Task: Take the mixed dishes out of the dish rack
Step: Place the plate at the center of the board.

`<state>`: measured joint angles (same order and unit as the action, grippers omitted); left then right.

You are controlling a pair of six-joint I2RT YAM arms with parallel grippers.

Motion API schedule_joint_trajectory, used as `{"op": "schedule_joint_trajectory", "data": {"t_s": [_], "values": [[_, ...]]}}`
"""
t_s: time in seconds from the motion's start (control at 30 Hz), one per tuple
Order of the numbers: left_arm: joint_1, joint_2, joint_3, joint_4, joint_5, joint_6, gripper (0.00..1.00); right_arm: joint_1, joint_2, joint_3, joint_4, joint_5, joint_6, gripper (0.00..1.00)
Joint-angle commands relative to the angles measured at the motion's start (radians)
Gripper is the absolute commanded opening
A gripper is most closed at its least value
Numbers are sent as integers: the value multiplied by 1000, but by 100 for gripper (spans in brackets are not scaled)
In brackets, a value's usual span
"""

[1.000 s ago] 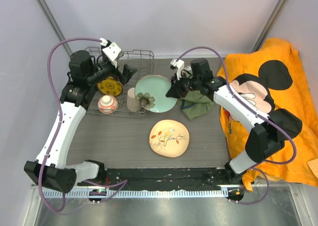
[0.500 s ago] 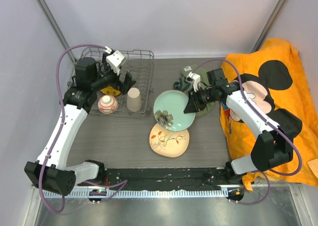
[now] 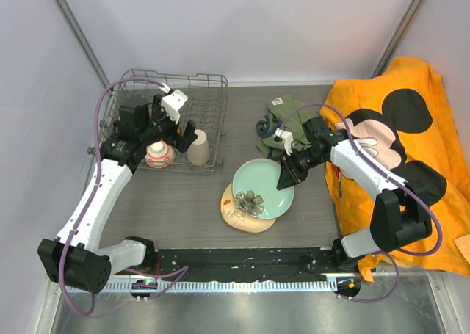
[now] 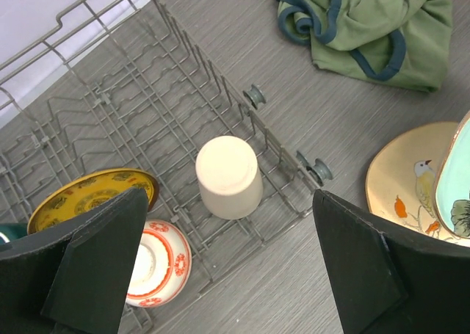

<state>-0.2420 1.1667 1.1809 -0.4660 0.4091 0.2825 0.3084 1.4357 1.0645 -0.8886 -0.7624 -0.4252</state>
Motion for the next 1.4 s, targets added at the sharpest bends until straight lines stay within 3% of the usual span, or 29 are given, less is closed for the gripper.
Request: {"op": "schedule_joint_trajectory", "data": {"t_s": [0.0,0.6,0.7,0.87,0.97,1.37], "values": [[-3,-35,-12,10,-27,35,100,4,60,17,36,-123,-24,1],[-3,-33,-56,23,-23,55,100,12,249,69,154,-91,46,1],[-2,-32,-58,21,-21,60,100,27,264,68,168,-57,54,9],[-2,-33,-60,21,-18,61,100,49,261,60,188,-17,74,35],[-3,-33,-60,20,-15,60,100,57,250,51,207,6,85,46],[-3,-32,-72,17,-24,83,100,83,184,17,215,121,105,56]]}}
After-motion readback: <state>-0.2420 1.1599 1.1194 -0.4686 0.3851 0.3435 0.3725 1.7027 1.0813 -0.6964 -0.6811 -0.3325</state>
